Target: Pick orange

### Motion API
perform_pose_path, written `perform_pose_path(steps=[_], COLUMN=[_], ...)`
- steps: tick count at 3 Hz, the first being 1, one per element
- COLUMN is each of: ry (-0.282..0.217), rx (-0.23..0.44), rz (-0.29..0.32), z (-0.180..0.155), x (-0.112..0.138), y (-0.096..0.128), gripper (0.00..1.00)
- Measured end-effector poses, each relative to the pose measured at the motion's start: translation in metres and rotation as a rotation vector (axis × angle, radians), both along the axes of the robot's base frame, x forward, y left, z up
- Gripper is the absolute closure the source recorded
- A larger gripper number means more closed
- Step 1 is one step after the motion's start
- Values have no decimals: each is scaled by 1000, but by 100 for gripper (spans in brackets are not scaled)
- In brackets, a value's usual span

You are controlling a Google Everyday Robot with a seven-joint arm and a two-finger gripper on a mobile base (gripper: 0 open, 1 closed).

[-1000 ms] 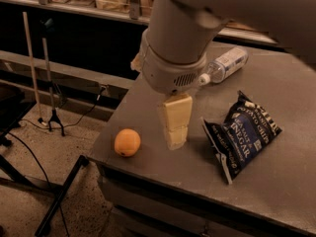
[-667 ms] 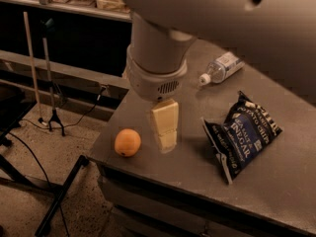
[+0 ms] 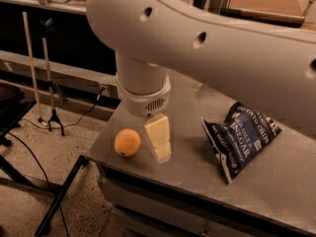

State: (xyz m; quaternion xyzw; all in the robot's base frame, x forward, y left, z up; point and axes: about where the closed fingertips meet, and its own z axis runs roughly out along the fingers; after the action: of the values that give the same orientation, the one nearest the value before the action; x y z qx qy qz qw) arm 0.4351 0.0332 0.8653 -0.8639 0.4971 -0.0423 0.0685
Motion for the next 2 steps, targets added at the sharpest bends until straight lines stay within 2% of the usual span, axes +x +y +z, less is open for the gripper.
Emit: perform_pose_path(steps=[2], ry=[18], rx=[-45], rz=[12], z=[-21], x=[3], y=[4], gripper=[0])
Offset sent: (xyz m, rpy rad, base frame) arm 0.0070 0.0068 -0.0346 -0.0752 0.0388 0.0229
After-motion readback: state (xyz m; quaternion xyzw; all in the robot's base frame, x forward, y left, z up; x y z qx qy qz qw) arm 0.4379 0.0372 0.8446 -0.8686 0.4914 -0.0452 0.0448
